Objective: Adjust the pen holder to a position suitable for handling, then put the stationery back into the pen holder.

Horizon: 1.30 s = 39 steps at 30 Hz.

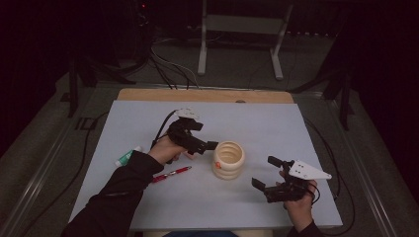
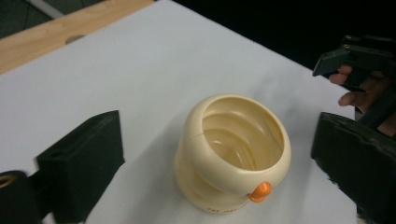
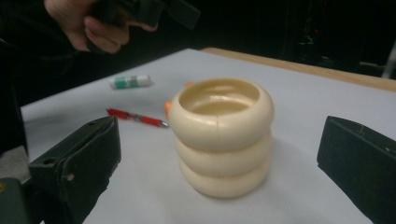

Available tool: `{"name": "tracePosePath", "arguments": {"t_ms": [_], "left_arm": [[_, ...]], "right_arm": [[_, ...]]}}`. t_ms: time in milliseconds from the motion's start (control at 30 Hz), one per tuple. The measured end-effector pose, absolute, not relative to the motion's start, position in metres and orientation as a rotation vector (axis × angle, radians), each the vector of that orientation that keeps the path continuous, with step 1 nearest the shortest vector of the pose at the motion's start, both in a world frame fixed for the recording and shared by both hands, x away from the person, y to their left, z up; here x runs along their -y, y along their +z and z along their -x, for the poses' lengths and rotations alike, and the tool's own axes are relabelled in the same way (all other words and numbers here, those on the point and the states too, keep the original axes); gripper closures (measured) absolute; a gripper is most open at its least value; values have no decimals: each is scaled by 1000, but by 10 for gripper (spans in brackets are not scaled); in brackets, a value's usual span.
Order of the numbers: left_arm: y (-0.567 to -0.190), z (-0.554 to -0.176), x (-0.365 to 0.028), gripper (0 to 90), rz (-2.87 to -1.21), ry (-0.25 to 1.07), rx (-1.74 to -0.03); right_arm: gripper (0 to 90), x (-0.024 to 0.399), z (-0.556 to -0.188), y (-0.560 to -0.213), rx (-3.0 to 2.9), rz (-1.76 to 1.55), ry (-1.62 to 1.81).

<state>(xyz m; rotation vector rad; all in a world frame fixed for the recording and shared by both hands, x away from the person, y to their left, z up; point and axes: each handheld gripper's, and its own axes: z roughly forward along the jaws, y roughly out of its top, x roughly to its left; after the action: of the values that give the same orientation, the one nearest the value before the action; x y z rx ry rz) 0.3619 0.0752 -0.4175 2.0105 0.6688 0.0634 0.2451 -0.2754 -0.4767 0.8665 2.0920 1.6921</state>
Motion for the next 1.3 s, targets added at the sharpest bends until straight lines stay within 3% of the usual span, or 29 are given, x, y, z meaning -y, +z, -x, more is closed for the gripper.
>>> {"name": "tracePosePath", "arguments": {"t_ms": [467,1300], "left_arm": [[-424,-345,-113,24,-1955,158,-632],[-441,-299,-167,24,-1946,256,-521]], "right_arm": [[0,267,-251,-453,-2078,-838,1736],[0,265,-250,-453,-2084,-820,1738]]}}
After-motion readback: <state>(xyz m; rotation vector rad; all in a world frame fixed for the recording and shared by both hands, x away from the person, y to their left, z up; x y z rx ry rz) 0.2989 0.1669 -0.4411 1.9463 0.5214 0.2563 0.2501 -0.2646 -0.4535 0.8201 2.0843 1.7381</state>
